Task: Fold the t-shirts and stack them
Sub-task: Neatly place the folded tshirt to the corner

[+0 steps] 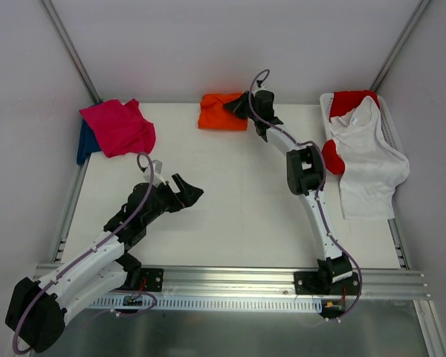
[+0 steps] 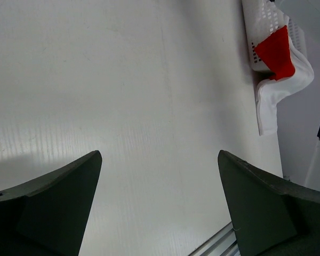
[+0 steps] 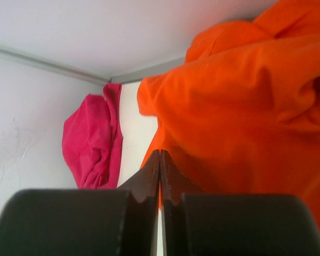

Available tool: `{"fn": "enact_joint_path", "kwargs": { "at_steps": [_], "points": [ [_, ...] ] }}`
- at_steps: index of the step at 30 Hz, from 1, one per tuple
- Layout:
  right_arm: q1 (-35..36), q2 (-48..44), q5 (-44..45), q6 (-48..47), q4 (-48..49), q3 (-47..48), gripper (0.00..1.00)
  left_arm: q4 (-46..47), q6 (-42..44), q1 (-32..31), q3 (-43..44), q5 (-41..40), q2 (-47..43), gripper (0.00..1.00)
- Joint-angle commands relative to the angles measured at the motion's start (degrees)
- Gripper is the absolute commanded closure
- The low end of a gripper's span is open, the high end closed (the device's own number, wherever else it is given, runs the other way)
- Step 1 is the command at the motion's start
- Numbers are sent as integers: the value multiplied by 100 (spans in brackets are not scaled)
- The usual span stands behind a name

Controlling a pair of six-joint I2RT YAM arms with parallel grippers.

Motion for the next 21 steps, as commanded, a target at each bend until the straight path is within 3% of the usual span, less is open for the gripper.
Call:
{"fn": "enact_joint_path", "kwargs": {
  "at_steps": [1, 14, 17, 21],
  "points": [
    [-76, 132, 647, 118, 403, 461, 99, -202, -139, -110, -108, -134, -370, 8],
    [-129, 554, 3038, -382, 473, 989, 94, -361, -271, -268, 129, -134, 113, 9],
    [-129, 484, 3460, -1040, 797, 833, 91, -361, -175, -303, 216, -406, 227, 9],
    [-137, -726, 4389, -2410, 1228, -440, 1, -352, -60, -347, 445, -1344, 534, 5]
  ]
}}
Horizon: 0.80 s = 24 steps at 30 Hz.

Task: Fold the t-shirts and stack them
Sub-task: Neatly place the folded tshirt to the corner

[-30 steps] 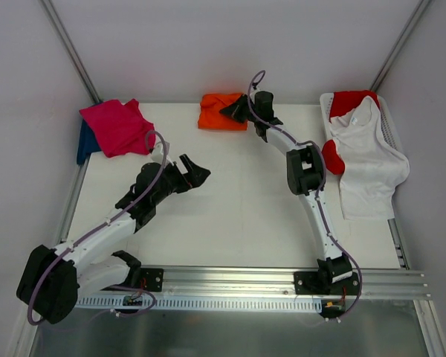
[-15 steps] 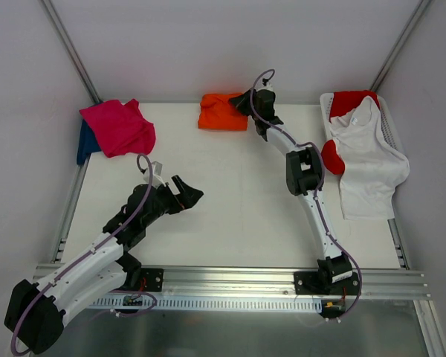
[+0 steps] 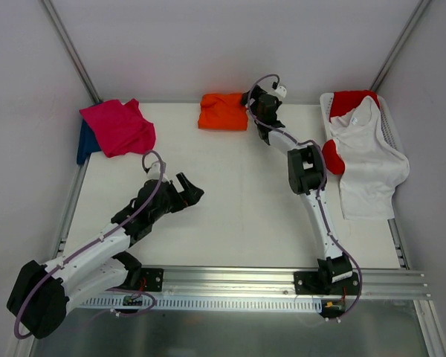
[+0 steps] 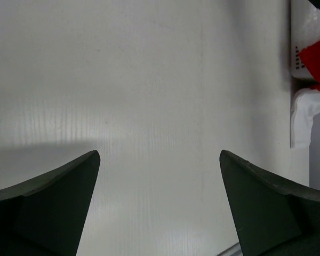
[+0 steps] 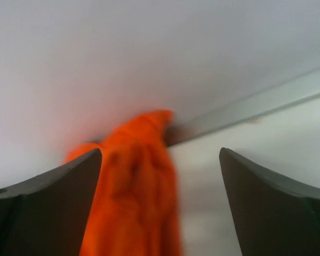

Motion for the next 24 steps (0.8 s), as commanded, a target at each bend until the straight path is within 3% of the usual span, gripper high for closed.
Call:
{"fn": "enact_joint_path", "kwargs": {
  "at_steps": [1, 5, 6, 12, 18, 24],
  "points": [
    [-41, -1462, 1140, -1533, 783, -1038, 0, 28, 87, -74, 458, -1123, 311, 3],
    [-129, -4128, 1703, -2300, 1065, -3384, 0, 1209, -54, -83, 538, -2476, 988, 1],
    [-164, -4590, 1834, -2300, 1065, -4328, 1, 1459, -150, -83, 642, -2636, 1225, 1],
    [-156, -7966, 1870, -1905, 873, -7575, 0, 2919, -712, 22, 1958, -2489, 3867, 1],
    [-112, -9952, 2030, -1010, -991, -8556, 0, 4096, -2056, 558, 3478, -1171, 6196, 1],
    [2, -10676, 1861, -1035, -2054, -8864, 0, 4485, -3270, 708, 5061, -924, 8070, 1]
  ]
}}
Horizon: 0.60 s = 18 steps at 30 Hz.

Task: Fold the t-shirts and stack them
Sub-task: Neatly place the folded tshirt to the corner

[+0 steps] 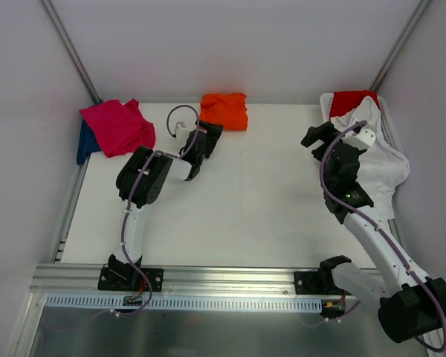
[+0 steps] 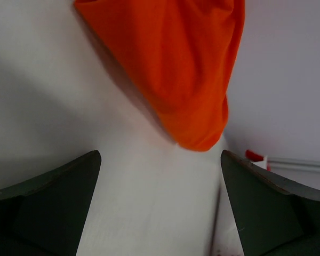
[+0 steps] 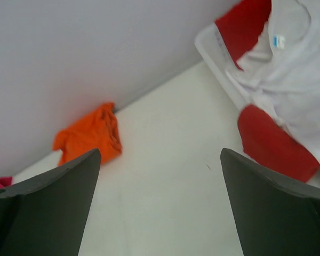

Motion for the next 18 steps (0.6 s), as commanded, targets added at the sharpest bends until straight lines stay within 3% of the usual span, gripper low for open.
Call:
{"fn": "enact_joint_path", "kwargs": {
  "at_steps": [1, 7, 11, 14, 15, 16, 17, 18],
  "points": [
    [81, -305, -38, 176, -1045, -23, 1, 607, -1144, -2, 893, 270, 845, 1],
    [99, -683, -152, 71, -1608, -67, 1, 581, -1707, 68, 1984, 94, 1848, 1],
    [143, -754, -310, 88, -1758, -67, 1, 336, -1752, 182, 2957, 67, 2365, 9],
    [178, -701, -398, 123, -1819, -76, 0, 46, -1630, 314, 3826, 137, 2752, 40],
    [195, -667, -415, 132, -1820, -76, 0, -103, -1603, 410, 4057, 294, 2841, 70],
    [213, -631, -433, 132, -1837, -85, 1, -148, -1490, 463, 4259, 400, 2955, 84],
    [230, -614, -451, 141, -1855, -85, 0, -218, -1436, 516, 4644, 523, 3104, 97],
    [239, -561, -460, 150, -1872, -94, 1, -393, -1201, 630, 4778, 785, 3131, 100]
  ]
}}
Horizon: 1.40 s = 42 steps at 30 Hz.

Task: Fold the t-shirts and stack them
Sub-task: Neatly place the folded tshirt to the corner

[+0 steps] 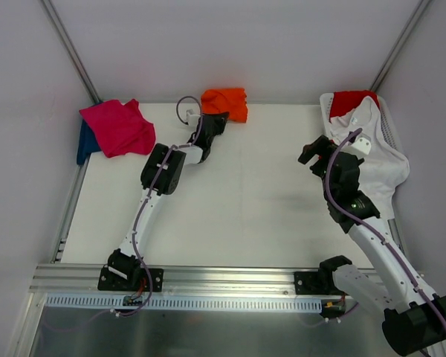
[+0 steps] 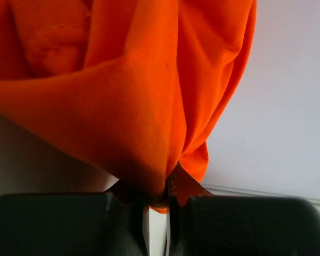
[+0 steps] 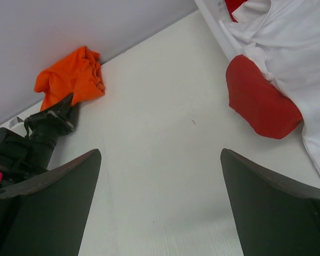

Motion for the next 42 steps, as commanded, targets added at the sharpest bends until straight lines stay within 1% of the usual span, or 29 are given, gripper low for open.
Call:
{"fn": "enact_joint_path", "kwargs": {
  "at_steps": [1, 3, 4, 6, 7, 8, 9, 10, 11, 12, 13, 14, 15, 18, 19, 20, 21, 22, 23, 24, 25, 26, 28, 33, 34, 37, 42],
  "points": [
    [69, 104, -132, 73, -87, 51, 1, -508, 534, 388, 758, 471, 133, 100],
    [113, 139, -193, 108, -95, 16, 1, -815, 920, 493, 969, 585, -34, 100],
    [113, 148, -202, 152, -104, -19, 1, -1095, 1410, 633, 1074, 864, -78, 100],
    [165, 139, -237, 196, -87, -72, 1, -1447, 1843, 801, 1530, 1269, -174, 100],
    [192, 122, -255, 248, -61, -90, 1, -1928, 2219, 984, 1706, 1733, -201, 100],
    [201, 113, -281, 258, -52, -116, 1, -2168, 2432, 1073, 2108, 1955, -253, 100],
    [218, 104, -299, 275, -34, -177, 1, -2448, 2669, 1161, 2347, 2140, -271, 100],
    [227, 95, -325, 293, 44, -213, 1, -2764, 3106, 1231, 2558, 2289, -315, 100],
    [245, 86, -369, 354, 71, -257, 0, -3385, 3346, 1371, 2926, 2474, -420, 100],
    [245, 86, -404, 372, 115, -274, 1, -3653, 3870, 1434, 3060, 2536, -490, 100],
    [262, 86, -465, 389, 133, -292, 1, -3855, 4119, 1504, 3096, 2598, -604, 100],
    [271, 86, -492, 442, 168, -318, 1, -4066, 4322, 1626, 3009, 2703, -893, 100],
    [280, 78, -518, 451, 220, -353, 1, -4164, 4715, 1697, 2913, 2739, -1043, 100],
    [289, 60, -633, 504, 308, -424, 0, -4647, 5236, 2014, 2474, 2967, -1606, 100],
    [297, 51, -668, 504, 335, -450, 0, -4709, 5316, 2101, 2063, 3011, -1781, 100],
    [289, 42, -685, 513, 361, -476, 1, -4762, 5369, 2181, 1842, 3029, -2140, 100],
    [289, 42, -703, 521, 362, -520, 1, -4841, 5509, 2312, 1387, 2994, -2317, 100],
    [297, 51, -720, 513, 362, -538, 0, -4894, 5623, 2339, 1174, 2933, -2685, 100],
    [289, 60, -747, 513, 527, -564, 1, -4956, 5738, 2340, 989, 2863, -2871, 100],
    [297, 95, -782, 513, 546, -573, 1, -5087, 5982, 2488, 804, 2671, -3038, 100],
    [297, 130, -834, 513, 546, -573, 1, -5149, 6098, 2524, 463, 2599, -3371, 100],
    [297, 139, -870, 513, 555, -582, 1, -5193, 6273, 2568, 312, 2564, -3531, 100],
    [297, 165, -975, 556, 564, -600, 1, -5229, 6432, 2734, -118, 2581, -3916, 100],
    [297, 174, -1107, 600, 634, -670, 1, -5404, 6477, 3226, -971, 2686, -4568, 100],
    [297, 192, -1168, 601, 643, -679, 0, -5396, 6494, 3358, -1286, 2626, -4804, 100],
    [297, 174, -1274, 601, 634, -679, 1, -5404, 6644, 3595, -1797, 2502, -5165, 100],
    [297, 121, -1344, 627, 625, -819, 1, -5457, 6750, 3930, -2264, 2432, -5439, 100]
  ]
}}
